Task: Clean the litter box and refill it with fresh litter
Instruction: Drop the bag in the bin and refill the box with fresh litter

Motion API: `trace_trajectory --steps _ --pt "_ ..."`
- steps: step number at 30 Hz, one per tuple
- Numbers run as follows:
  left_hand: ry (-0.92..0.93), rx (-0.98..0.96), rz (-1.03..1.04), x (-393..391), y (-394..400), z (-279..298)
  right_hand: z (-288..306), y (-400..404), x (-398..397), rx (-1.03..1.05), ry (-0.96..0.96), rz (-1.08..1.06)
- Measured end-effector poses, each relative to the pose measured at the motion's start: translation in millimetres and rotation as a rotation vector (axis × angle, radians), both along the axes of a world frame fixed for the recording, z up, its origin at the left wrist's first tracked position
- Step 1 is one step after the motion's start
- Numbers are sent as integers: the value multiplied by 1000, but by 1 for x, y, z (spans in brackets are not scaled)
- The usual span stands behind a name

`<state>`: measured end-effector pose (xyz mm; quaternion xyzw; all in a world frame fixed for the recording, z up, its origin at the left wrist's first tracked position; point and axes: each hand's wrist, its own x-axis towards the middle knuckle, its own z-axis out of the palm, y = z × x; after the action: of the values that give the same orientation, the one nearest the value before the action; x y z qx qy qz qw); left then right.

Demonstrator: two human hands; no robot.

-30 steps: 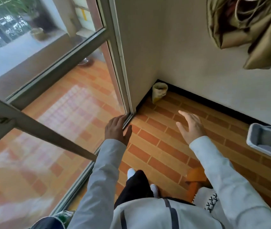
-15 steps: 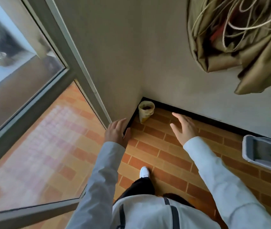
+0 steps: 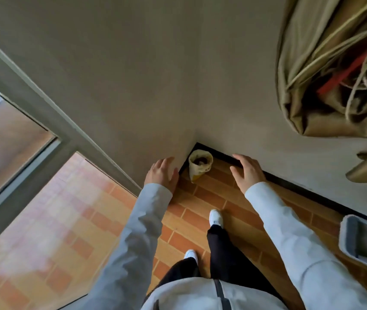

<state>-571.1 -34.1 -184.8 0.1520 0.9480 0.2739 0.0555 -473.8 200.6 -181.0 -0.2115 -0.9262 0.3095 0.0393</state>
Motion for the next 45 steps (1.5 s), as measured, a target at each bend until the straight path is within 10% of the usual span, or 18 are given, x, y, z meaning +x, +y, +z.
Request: trace_trajectory --steps 12,32,45 --pt "-214 114 264 -141 100 -150 -135 117 -180 44 -217 118" --pt "-563 -140 237 -295 181 -648 -647 178 -358 -82 -353 103" --pt "-501 -149 49 -328 197 -718 -731 194 -399 -80 -296 -23"
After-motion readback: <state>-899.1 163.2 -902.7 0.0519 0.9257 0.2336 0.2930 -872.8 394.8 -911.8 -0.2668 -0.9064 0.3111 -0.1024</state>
